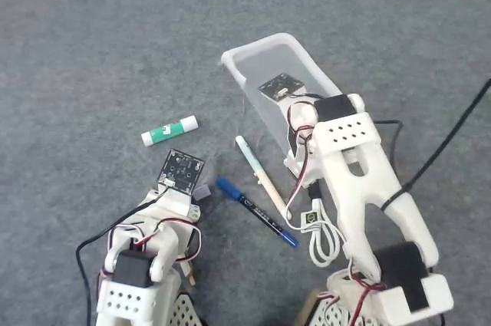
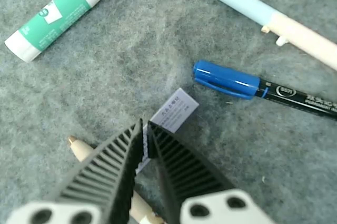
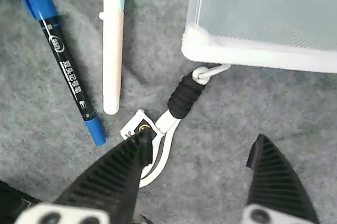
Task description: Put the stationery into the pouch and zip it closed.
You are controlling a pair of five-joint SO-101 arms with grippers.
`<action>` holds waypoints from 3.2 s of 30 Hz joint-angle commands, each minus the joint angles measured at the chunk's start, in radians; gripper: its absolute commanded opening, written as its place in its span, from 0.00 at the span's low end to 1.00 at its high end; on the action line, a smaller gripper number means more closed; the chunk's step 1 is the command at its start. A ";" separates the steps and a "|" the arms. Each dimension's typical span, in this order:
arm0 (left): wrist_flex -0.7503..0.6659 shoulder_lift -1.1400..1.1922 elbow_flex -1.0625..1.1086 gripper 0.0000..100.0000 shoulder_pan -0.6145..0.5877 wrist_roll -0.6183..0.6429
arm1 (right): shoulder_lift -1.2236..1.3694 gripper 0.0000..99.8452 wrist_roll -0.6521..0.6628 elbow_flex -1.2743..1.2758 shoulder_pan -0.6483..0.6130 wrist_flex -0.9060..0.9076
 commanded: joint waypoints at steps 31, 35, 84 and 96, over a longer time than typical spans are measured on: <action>0.005 -0.015 -0.015 0.01 -0.002 0.000 | 0.114 0.18 -0.109 0.345 0.004 -0.483; 0.005 -0.015 -0.015 0.01 -0.002 0.000 | 0.087 0.11 -0.109 0.344 0.025 -0.478; 0.005 -0.015 -0.015 0.01 -0.002 0.000 | -0.717 0.01 -0.003 0.325 -0.216 -0.424; 0.005 -0.015 -0.015 0.01 -0.002 0.000 | -0.719 0.01 -0.005 0.404 -0.220 -0.435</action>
